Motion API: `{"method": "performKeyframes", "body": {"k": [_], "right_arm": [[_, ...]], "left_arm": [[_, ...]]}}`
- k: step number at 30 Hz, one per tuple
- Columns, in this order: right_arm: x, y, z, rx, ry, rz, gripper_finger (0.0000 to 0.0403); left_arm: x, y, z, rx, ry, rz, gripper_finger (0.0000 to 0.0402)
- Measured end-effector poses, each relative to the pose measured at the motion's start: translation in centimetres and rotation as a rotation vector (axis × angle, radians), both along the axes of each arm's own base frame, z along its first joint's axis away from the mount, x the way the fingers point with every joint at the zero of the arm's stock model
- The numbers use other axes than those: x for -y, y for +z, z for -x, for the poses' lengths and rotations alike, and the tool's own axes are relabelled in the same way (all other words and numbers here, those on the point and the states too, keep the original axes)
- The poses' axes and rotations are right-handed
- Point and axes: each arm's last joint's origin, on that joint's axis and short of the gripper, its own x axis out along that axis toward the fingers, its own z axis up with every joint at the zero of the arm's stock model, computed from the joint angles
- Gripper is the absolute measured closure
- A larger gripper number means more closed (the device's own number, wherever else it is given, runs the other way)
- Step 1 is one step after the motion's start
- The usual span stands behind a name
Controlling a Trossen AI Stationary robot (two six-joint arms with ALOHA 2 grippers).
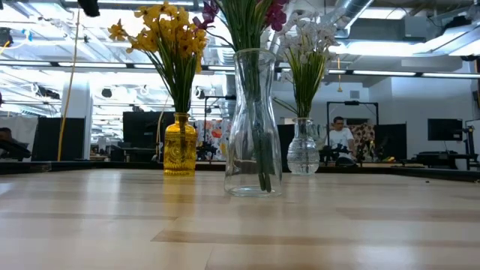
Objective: Sort flowers into vase by color
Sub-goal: Put the violet flowers into the bottom transparent vase
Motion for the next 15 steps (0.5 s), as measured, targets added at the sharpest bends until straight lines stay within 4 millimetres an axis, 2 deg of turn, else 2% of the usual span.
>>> {"method": "performKeyframes", "body": {"k": [4, 8, 15], "right_arm": [[0.3, 1.4, -2.0, 0.108, 0.010, 0.132, 0.0363], [0.6, 1.7, -3.9, 0.113, 0.017, 0.317, 0.0363], [-0.1, -1.1, -8.3, -0.114, 0.097, 0.722, 0.0362]], "left_arm": [[0.0, 0.7, -0.7, 0.058, -0.038, -0.026, 0.0203], [-0.1, 0.9, -2.0, 0.068, -0.072, 0.008, 0.0203], [-0.2, 2.3, -4.3, 0.046, -0.214, 0.236, 0.0203]]}}
